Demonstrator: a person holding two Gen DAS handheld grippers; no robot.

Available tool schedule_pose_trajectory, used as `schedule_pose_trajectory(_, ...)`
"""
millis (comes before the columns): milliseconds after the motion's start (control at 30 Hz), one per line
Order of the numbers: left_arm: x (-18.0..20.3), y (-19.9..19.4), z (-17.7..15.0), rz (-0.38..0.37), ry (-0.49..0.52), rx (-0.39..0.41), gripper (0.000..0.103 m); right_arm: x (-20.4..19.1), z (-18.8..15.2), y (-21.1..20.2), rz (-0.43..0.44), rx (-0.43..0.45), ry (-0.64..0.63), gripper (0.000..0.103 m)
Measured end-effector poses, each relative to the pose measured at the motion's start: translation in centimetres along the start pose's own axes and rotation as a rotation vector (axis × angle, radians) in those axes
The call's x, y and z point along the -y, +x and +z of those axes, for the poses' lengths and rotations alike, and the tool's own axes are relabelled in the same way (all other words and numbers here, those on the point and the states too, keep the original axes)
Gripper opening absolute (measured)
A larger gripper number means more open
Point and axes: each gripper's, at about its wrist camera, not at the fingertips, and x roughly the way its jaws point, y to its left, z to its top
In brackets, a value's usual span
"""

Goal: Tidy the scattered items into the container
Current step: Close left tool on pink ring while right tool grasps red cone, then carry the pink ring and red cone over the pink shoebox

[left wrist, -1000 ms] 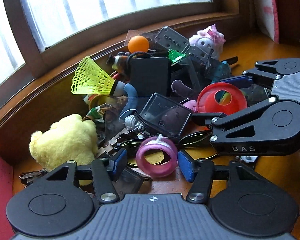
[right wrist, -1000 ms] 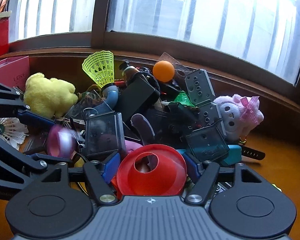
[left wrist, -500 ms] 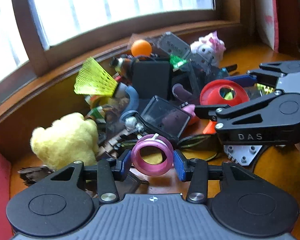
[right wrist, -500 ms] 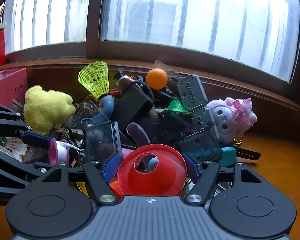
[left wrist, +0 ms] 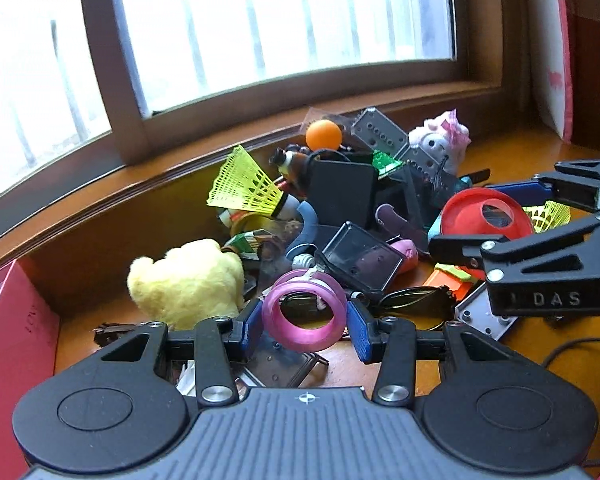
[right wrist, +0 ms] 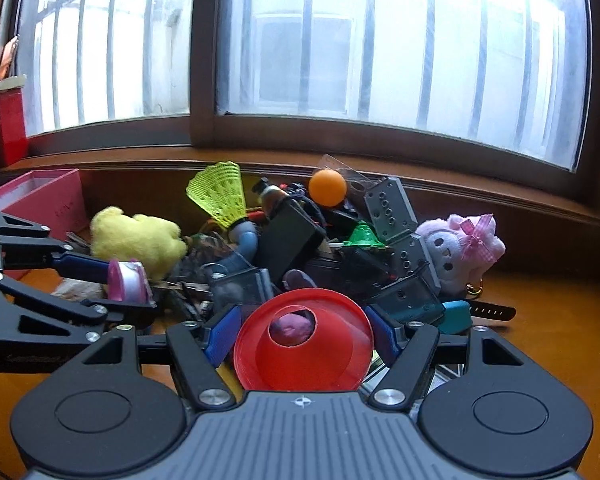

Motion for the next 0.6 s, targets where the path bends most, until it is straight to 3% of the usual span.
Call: schedule_pose_trajectory(600, -1.2, -4.6, -2.0, 0.022, -0.014, 0.042, 0.046, -4.4, -0.7, -4.3, 0.031, 0.013, -0.058, 0.070)
